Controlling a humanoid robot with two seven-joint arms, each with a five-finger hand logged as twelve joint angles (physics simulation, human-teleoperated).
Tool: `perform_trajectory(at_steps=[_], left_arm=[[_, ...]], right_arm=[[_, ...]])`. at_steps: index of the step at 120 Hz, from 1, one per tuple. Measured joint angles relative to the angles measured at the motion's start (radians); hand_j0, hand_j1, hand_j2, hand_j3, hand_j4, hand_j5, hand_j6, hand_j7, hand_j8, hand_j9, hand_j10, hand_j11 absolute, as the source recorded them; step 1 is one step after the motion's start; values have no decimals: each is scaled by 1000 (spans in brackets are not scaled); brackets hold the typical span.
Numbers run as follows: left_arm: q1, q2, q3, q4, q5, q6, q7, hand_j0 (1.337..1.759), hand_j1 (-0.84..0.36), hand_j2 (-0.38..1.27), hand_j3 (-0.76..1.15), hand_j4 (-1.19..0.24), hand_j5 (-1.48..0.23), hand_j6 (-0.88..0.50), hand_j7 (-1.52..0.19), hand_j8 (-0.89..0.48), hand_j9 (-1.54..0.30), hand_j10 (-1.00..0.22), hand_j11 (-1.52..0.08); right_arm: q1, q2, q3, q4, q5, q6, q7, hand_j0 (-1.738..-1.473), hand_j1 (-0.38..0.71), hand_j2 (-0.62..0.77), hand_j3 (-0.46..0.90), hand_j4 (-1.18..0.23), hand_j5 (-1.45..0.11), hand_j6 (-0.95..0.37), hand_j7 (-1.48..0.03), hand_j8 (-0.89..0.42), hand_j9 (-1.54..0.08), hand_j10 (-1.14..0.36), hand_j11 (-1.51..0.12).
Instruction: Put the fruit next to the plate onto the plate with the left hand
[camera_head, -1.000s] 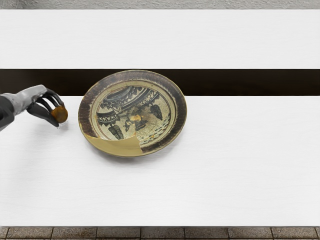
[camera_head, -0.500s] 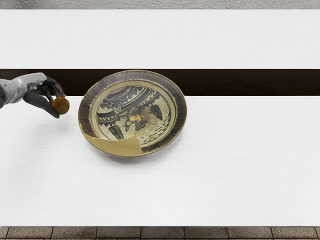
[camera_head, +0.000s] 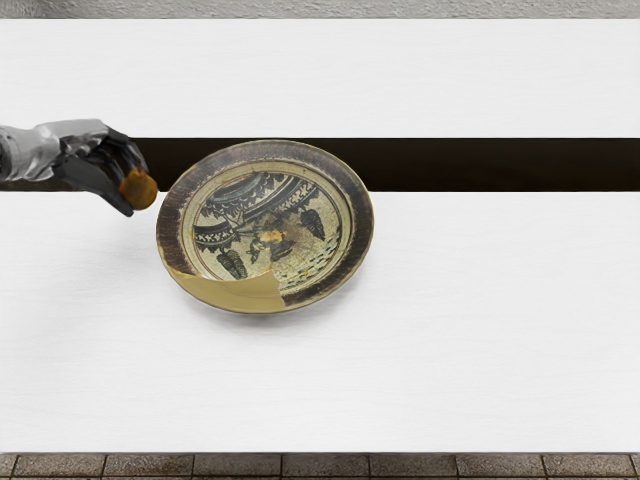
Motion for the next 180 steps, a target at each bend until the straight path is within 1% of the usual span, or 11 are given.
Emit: perform_trajectory(at_steps=[4,28,29,31,38,58,59,64,94,124,180], left_arm=[[-6,-1,-1,0,-5,-4,0,1657,-413,572,0,-649,-991,-458,-969,-629,-970,-738,-970],[-36,-41,-2,2,-22,-23,2,1657,-407,577,0,-663,-993,-459,-967,-623,-972,-736,-973],[-39,-42,-2,2,-23,-24,2,1657,-407,583,0,-662,-985,-491,-968,-623,-972,-737,-973],[-41,-45,-2,3,-23,-26,3,1657,-405,574,0,-666,-988,-464,-968,-625,-973,-737,-974],[-50,-53,-2,4,-27,-29,5,1657,-402,568,0,-676,-987,-473,-969,-627,-974,-736,-975],[-60,-74,-2,6,-36,-35,16,1657,-399,565,0,-686,-990,-463,-971,-622,-974,-736,-975],[-63,-75,-2,6,-37,-35,16,1657,-398,565,0,-692,-984,-493,-972,-622,-974,-737,-975],[-70,-80,-2,6,-41,-38,18,1657,-396,567,0,-696,-985,-471,-971,-629,-974,-736,-976],[-87,-114,-3,6,-58,-42,33,1657,-398,569,0,-711,-991,-472,-967,-627,-977,-737,-979],[-88,-137,-3,6,-74,-43,48,1657,-398,577,0,-712,-999,-473,-972,-628,-982,-740,-985],[-99,-165,-2,11,-75,-42,51,1657,-397,571,0,-710,-992,-472,-967,-627,-975,-736,-978]], right_arm=[[0,0,0,0,0,0,0,-1658,-349,0,0,0,0,-1,0,0,0,0,0],[0,0,0,0,0,0,0,-1658,-349,0,0,0,0,-1,0,-1,0,0,0],[0,0,0,0,0,0,0,-1658,-349,0,0,0,0,-1,0,0,0,0,0],[0,0,0,0,0,0,0,-1658,-349,0,0,0,0,-1,0,0,0,0,0],[0,0,0,0,0,0,0,-1658,-349,0,0,0,0,-1,0,-1,0,0,0],[0,0,0,0,0,0,0,-1658,-349,0,0,0,0,-1,0,0,0,0,0],[0,0,0,0,0,0,0,-1658,-349,0,0,0,0,-1,0,0,0,0,0],[0,0,0,0,0,0,0,-1658,-349,0,0,0,0,-1,0,-1,0,0,0],[0,0,0,0,0,0,0,-1658,-349,0,0,0,0,-1,0,0,0,0,0],[0,0,0,0,0,0,0,-1658,-349,0,0,0,0,-1,0,-1,0,0,0],[0,0,0,0,0,0,0,-1658,-349,0,0,0,0,-1,0,-1,0,0,0]])
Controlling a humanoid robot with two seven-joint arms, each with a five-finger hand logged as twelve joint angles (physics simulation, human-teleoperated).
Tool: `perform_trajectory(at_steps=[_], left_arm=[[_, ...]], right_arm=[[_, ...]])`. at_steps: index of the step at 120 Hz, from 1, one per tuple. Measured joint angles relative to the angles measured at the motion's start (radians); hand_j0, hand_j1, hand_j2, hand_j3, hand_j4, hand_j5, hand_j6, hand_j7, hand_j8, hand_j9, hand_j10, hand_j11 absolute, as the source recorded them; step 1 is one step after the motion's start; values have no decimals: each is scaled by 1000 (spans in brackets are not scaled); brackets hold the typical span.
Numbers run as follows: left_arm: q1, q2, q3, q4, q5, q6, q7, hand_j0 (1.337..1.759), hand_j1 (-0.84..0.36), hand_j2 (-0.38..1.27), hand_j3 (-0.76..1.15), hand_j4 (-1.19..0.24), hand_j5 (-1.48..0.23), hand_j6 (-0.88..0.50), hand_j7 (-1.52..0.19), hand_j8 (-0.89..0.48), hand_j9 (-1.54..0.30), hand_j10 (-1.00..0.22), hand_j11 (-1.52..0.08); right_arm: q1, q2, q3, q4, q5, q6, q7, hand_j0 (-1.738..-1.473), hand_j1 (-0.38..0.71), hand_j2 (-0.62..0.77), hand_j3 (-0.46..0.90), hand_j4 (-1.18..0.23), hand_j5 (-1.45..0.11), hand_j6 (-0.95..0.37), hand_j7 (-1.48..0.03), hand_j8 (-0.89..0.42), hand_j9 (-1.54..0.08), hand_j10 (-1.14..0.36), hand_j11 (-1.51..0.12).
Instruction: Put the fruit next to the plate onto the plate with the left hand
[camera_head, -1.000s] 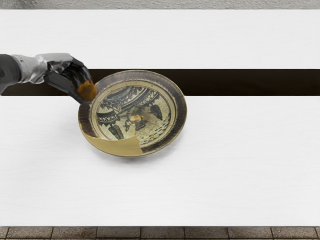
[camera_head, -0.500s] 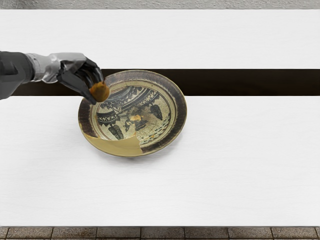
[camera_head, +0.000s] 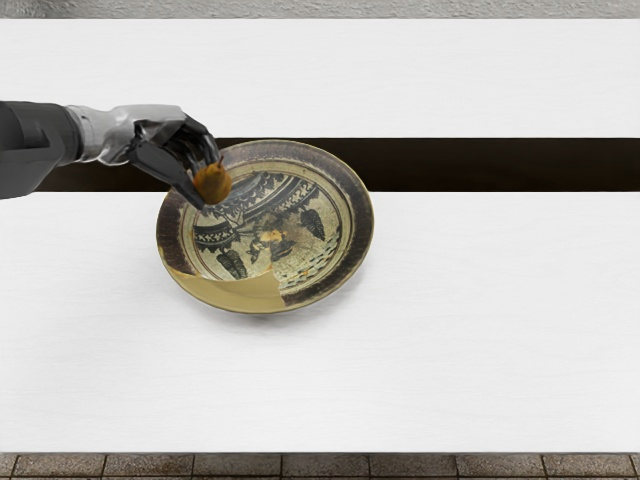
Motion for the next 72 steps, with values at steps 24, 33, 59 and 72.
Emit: perform_trajectory(at_steps=[24,33,59,72], left_arm=[[8,-31,-19,14,-23,63,-3,1658,-11,225,0,-341,-459,-247,-450,-322,-454,-345,-454],[8,-31,-22,16,-29,72,-3,1658,92,158,0,-243,-327,-179,-321,-230,-323,-246,-323],[9,-31,-24,17,-34,77,-3,1658,244,58,0,-99,-131,-78,-129,-95,-130,-100,-130],[14,-37,-21,14,-100,27,-3,1658,278,36,0,-68,-88,-55,-87,-66,-87,-68,-87]], right_arm=[[0,0,0,0,0,0,0,-1658,-349,0,0,0,0,-1,0,-1,0,0,0],[0,0,0,0,0,0,0,-1658,-349,0,0,0,0,-1,0,0,0,0,0],[0,0,0,0,0,0,0,-1658,-349,0,0,0,0,-1,0,0,0,0,0],[0,0,0,0,0,0,0,-1658,-349,0,0,-1,0,-1,0,-1,0,0,0]])
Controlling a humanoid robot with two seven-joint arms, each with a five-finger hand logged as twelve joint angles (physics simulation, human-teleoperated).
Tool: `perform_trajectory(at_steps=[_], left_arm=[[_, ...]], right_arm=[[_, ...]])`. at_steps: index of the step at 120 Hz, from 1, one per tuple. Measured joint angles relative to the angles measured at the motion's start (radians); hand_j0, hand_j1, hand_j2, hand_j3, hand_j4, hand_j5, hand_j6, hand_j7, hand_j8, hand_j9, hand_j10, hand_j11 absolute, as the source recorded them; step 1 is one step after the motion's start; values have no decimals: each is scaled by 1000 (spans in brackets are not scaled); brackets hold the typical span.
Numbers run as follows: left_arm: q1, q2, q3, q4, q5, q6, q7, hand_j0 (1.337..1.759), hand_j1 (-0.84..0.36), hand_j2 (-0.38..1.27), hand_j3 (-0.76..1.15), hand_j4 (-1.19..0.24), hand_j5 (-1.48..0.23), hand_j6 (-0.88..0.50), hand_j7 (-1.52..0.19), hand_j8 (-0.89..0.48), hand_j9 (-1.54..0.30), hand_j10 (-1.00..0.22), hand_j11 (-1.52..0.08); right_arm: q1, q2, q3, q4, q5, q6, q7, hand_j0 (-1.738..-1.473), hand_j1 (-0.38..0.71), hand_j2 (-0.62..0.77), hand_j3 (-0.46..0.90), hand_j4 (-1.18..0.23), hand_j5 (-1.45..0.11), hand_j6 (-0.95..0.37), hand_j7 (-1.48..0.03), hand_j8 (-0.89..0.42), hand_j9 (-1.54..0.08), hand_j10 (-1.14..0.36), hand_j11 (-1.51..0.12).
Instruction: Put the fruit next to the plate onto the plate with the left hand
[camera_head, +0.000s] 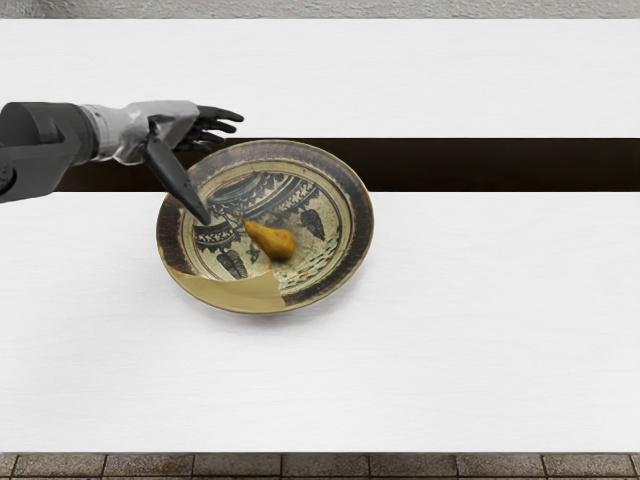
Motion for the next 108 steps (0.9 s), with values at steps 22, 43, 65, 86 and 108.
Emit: perform_trajectory(at_steps=[22,43,65,86,108], left_arm=[[-1,188,7,-25,-320,-220,27,1658,306,18,0,-41,-52,-36,-51,-40,-51,-41,-51],[22,388,27,-55,-588,-332,37,1658,317,10,0,-30,-38,-28,-37,-30,-37,-30,-37],[23,417,60,-60,-697,-355,39,1658,321,6,0,-25,-31,-24,-31,-25,-31,-25,-31],[39,437,86,-59,-760,-359,40,1658,323,4,0,-22,-28,-22,-28,-23,-28,-23,-28],[46,452,107,-56,-815,-360,40,1658,324,3,0,-21,-27,-20,-27,-21,-27,-21,-27]], right_arm=[[0,0,2,1,0,0,0,-1658,-349,0,0,0,0,-1,0,-1,0,0,0],[0,0,3,1,0,0,0,-1658,-349,0,0,0,0,-1,0,0,0,0,0],[0,0,3,2,0,0,0,-1658,-349,0,0,0,0,-1,0,0,0,0,0],[0,0,3,2,0,1,0,-1658,-349,0,0,0,0,-1,0,-1,0,0,0],[0,0,3,2,0,1,0,-1658,-349,0,0,0,0,-1,0,-1,0,0,0]])
